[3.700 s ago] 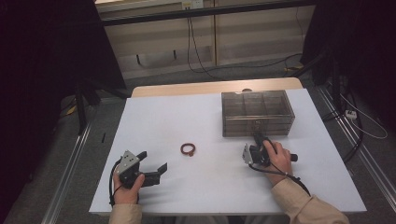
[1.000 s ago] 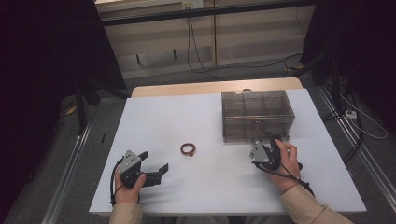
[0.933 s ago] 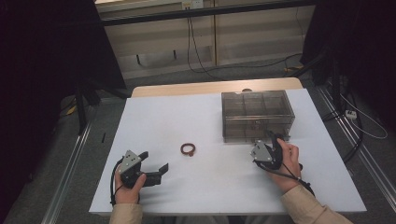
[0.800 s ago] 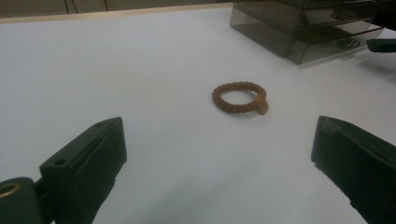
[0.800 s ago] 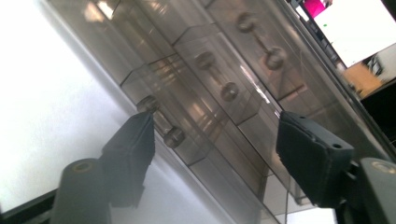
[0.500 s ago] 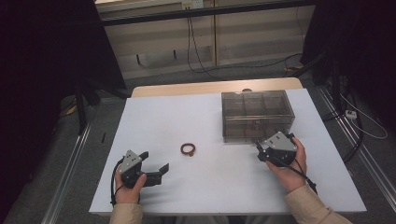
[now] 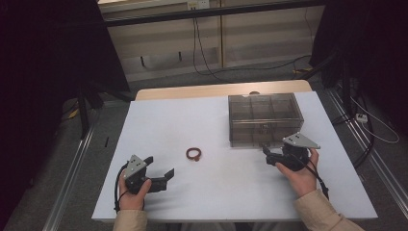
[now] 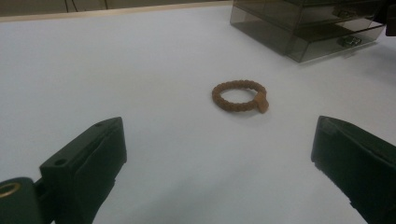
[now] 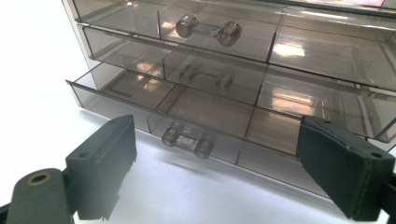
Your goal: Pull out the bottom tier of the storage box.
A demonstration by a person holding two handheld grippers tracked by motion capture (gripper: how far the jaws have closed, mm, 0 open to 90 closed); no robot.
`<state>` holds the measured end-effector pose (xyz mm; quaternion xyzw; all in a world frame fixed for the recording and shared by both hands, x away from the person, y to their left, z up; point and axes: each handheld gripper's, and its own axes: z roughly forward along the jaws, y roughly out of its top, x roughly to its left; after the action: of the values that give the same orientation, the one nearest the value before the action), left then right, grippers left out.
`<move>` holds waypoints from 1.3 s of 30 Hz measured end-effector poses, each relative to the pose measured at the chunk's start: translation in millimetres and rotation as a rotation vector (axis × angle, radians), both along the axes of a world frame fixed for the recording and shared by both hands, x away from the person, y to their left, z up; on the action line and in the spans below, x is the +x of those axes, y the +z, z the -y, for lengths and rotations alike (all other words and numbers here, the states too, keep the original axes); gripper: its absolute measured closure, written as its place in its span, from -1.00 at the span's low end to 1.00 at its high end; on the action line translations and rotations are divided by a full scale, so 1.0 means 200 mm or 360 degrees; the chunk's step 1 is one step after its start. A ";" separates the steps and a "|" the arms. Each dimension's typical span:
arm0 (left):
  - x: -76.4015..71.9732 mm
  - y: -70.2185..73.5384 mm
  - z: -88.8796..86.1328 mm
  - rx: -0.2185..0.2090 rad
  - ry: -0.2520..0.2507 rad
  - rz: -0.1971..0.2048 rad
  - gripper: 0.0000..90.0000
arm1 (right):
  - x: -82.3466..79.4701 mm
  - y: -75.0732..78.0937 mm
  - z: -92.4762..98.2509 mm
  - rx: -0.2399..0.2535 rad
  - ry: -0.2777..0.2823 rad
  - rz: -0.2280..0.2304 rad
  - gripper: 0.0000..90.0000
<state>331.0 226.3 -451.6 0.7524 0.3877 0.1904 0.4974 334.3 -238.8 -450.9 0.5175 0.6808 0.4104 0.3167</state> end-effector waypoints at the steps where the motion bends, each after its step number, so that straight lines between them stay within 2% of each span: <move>1: 0.00 0.00 0.00 -0.0001 0.0001 0.0001 -0.93 | 0.00 0.00 0.00 0.0009 -0.0004 0.0001 -0.74; 8: 0.00 0.00 0.00 -0.0004 0.0000 -0.0001 -0.93 | 0.02 0.00 0.02 0.0045 0.0009 -0.0035 -0.71; 11: 0.00 0.00 0.00 -0.0007 0.0003 -0.0007 -0.93 | 0.03 0.01 0.03 0.0036 0.0056 -0.0061 -0.71; 13: 0.00 0.00 0.01 -0.0011 -0.0004 -0.0007 -0.93 | 0.05 0.02 0.02 -0.0015 0.0113 -0.0075 -0.72; 21: 0.00 -0.01 0.01 -0.0010 -0.0003 -0.0010 -0.93 | 0.08 0.03 0.01 -0.0036 0.0215 -0.0111 -0.71; 34: 0.00 -0.01 0.00 -0.0016 -0.0006 -0.0014 -0.93 | 0.14 0.01 -0.01 -0.0121 0.0387 -0.0119 -0.24; 39: 0.00 -0.01 0.00 -0.0008 -0.0001 -0.0019 -0.93 | 0.16 -0.01 -0.03 -0.0179 0.0444 -0.0168 -0.19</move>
<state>332.0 226.0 -453.9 0.7524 0.3910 0.1846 0.4970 367.2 -233.2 -452.5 0.4201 0.7837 0.3840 0.2489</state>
